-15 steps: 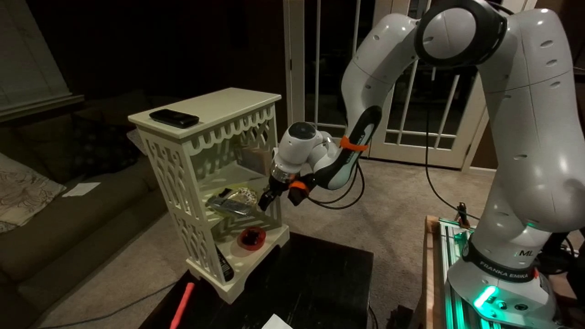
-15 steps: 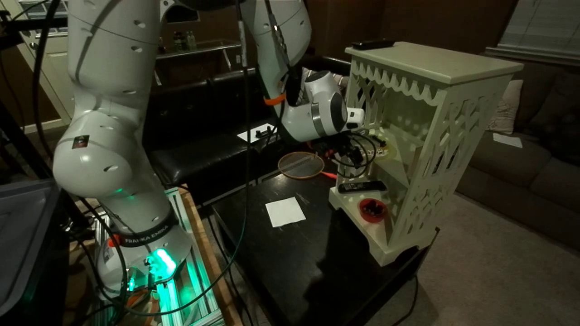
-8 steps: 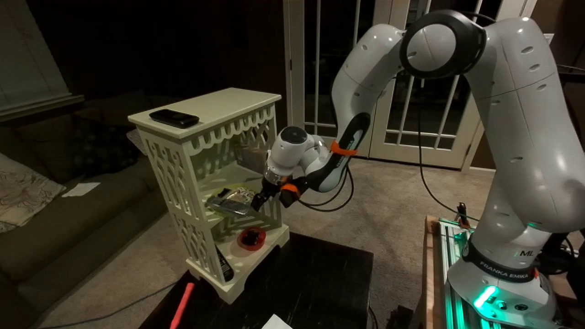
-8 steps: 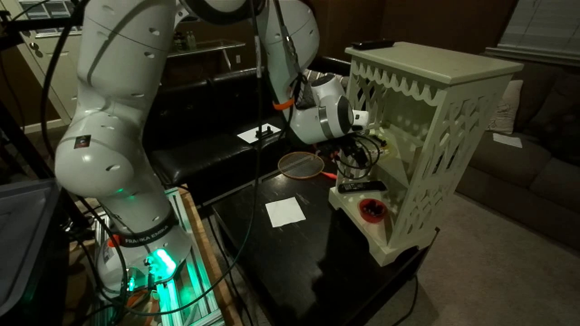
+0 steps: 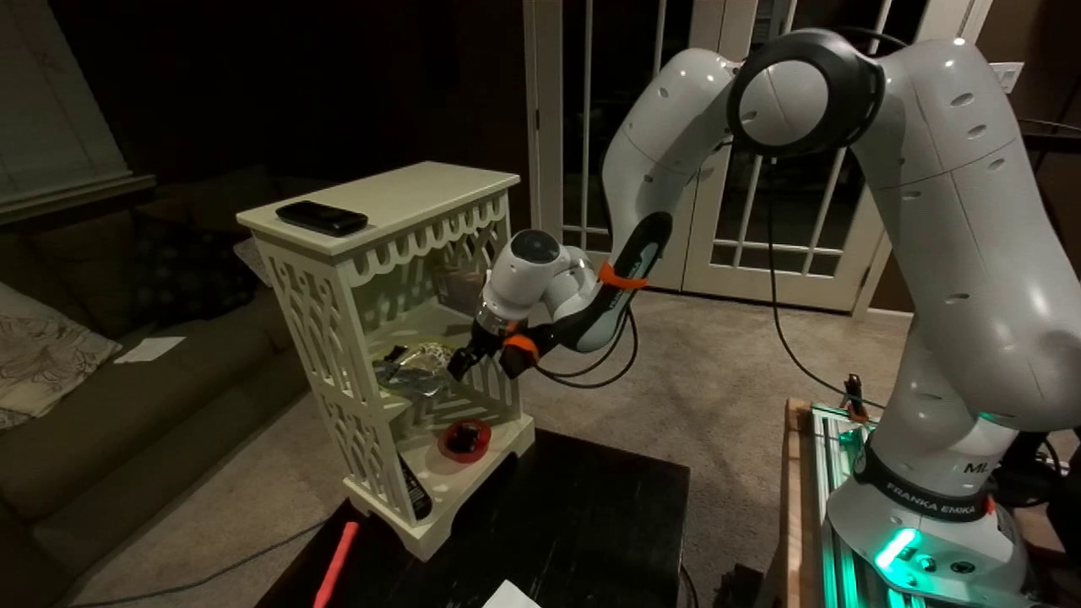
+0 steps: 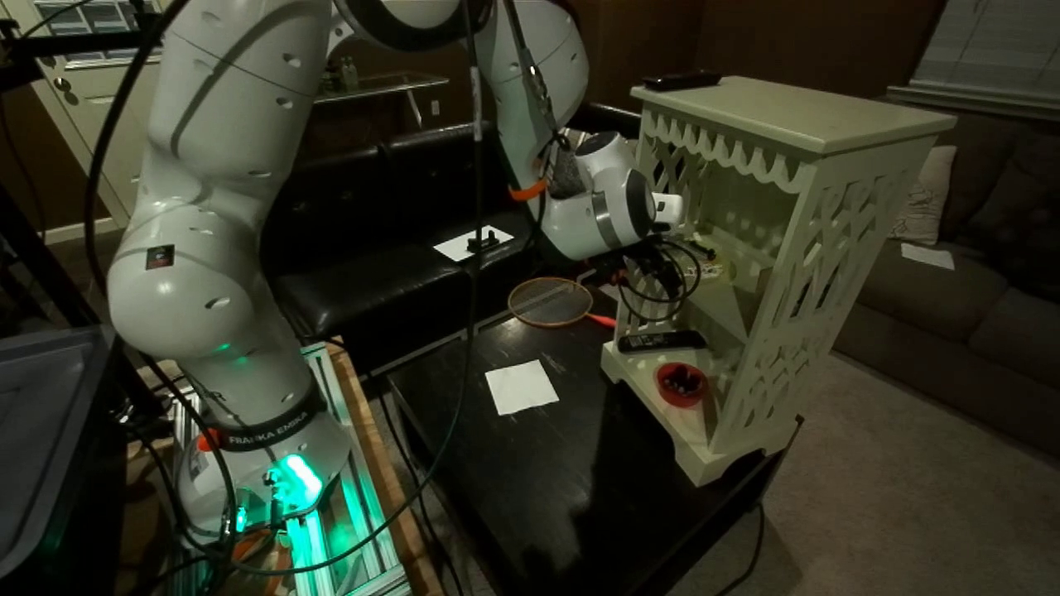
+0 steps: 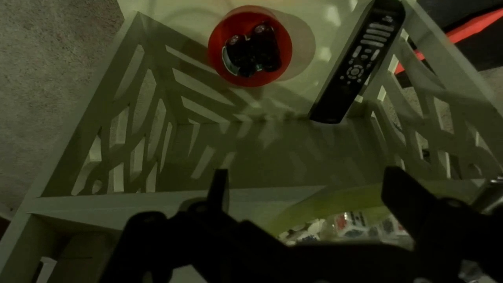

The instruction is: Remove the grey remote from the middle shelf and put it in the bottom shelf

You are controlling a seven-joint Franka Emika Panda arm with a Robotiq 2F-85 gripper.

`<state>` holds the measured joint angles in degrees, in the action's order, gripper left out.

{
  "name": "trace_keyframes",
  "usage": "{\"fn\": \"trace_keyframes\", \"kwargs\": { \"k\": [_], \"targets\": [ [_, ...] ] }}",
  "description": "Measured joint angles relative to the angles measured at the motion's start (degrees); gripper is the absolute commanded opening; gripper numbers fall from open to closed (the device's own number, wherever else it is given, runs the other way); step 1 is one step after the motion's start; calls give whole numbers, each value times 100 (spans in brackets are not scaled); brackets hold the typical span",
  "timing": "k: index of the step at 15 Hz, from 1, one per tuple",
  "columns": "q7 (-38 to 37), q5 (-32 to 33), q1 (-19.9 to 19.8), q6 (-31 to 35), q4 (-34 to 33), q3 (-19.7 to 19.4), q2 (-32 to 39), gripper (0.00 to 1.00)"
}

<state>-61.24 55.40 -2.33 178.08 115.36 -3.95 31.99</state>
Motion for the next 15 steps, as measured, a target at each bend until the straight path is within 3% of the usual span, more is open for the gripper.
{"fn": "trace_keyframes", "kwargs": {
  "k": [15],
  "targets": [
    [-437,-4,811,965,-420,-1163,465,100]
  ]
}}
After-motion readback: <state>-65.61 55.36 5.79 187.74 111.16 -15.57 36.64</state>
